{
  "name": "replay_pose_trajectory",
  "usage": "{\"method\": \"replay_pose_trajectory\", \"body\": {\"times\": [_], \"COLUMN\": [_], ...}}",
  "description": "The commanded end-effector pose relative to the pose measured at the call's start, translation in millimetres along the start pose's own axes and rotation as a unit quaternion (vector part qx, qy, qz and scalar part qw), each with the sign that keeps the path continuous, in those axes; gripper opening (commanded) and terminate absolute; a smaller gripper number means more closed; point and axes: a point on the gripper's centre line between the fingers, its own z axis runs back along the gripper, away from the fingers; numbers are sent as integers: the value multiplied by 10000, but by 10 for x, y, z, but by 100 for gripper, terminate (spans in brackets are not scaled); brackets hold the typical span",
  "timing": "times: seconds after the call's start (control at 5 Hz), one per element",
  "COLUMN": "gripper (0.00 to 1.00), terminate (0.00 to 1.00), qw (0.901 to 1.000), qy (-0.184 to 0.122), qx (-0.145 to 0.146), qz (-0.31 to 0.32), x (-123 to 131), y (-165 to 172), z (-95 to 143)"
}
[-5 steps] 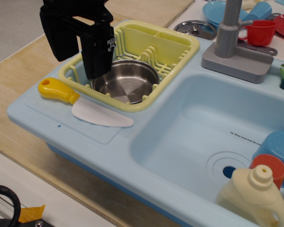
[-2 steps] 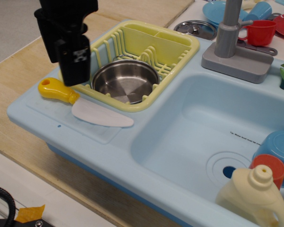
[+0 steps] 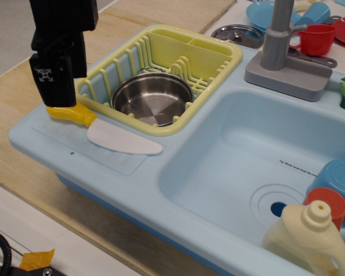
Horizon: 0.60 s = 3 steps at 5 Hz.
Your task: Put knife in pot or pan
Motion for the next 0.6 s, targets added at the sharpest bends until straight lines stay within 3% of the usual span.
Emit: {"method": "replay_pose_trajectory", "body": {"times": [0.0,0.4], "gripper": [100,100], "terminate": [0,0], "qw": [9993,9992], "qy": [-105,-255], "qx": [288,257], "qz": [-203,-143], "x": [-45,-93], "y": [60,-24], "z": [-17,-142]}}
